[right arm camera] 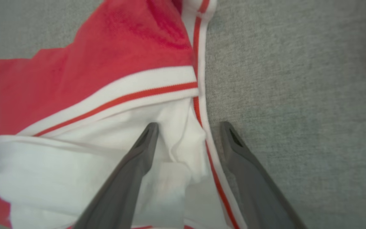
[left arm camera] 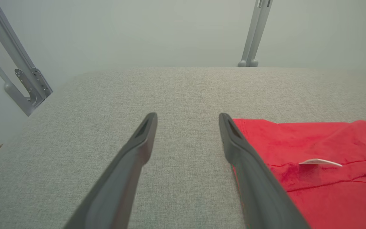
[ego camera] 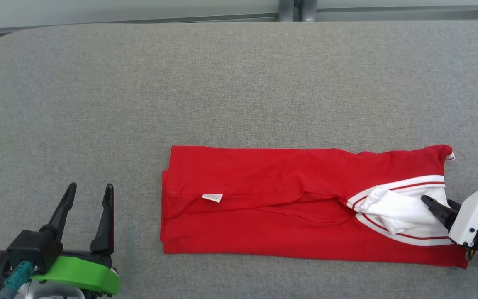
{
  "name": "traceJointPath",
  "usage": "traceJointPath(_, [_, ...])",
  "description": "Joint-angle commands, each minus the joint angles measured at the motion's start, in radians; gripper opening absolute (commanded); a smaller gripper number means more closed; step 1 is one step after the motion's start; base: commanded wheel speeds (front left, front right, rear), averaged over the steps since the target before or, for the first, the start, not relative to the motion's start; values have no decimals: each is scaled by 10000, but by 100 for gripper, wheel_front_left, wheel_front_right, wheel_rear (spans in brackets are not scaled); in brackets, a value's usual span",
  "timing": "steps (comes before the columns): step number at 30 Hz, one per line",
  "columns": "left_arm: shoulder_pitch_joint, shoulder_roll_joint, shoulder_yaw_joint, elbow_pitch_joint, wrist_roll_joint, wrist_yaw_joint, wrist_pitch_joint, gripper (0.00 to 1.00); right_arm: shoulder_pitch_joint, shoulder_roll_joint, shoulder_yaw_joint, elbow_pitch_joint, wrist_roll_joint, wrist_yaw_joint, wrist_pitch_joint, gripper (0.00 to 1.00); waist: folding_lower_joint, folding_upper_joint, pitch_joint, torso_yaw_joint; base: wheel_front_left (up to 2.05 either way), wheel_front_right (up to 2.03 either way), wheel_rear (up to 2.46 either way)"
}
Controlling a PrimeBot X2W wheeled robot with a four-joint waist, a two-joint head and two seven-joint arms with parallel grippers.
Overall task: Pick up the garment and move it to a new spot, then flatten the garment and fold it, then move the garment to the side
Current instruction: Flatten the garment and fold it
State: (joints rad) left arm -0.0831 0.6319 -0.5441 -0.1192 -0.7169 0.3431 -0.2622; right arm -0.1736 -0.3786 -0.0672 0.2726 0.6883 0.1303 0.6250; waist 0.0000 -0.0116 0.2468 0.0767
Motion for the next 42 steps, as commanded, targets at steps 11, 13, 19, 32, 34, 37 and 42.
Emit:
traceJointPath(11, [652, -1420, 1593, 1290, 751, -1540, -27, 100, 117, 456, 220, 687, 1442, 7, 79, 0, 0, 116, -434, -27, 0, 0, 0])
traceJointPath(13, [764, -1644, 1857, 1426, 886, -1733, -27, 100, 171, 318, 117, 649, 1606, 5, 29, 0, 0, 116, -521, -51, 0, 0, 0])
traceJointPath(19, [929, -2302, 2486, 1703, 1436, -2337, -28, 100, 267, -259, -852, 530, 2130, 3, 183, 0, 0, 116, -633, -103, 0, 0, 0])
traceJointPath(32, [1174, -2979, 3483, 1837, 2113, -3070, -28, 100, 412, -568, -2746, -2301, 2679, 7, 2247, 0, 0, 116, -622, -76, 0, 0, 0])
traceJointPath(34, [1224, -3066, 3570, 1872, 2142, -3144, -28, 100, 471, -340, -2339, -3515, 2808, 8, 2830, 0, 0, 116, -598, -166, 0, 0, 0])
traceJointPath(37, [1152, -3115, 3571, 2016, 2198, -3256, -28, 100, 504, 135, -1442, -4888, 2582, 7, 3362, 0, 0, 116, -558, -277, 0, 0, 0])
traceJointPath(42, [849, -3244, 3565, 2193, 2290, -3352, -28, 100, 319, 1180, 356, -5844, 1569, 7, 3415, 0, 0, 116, -534, -372, 0, 0, 0])
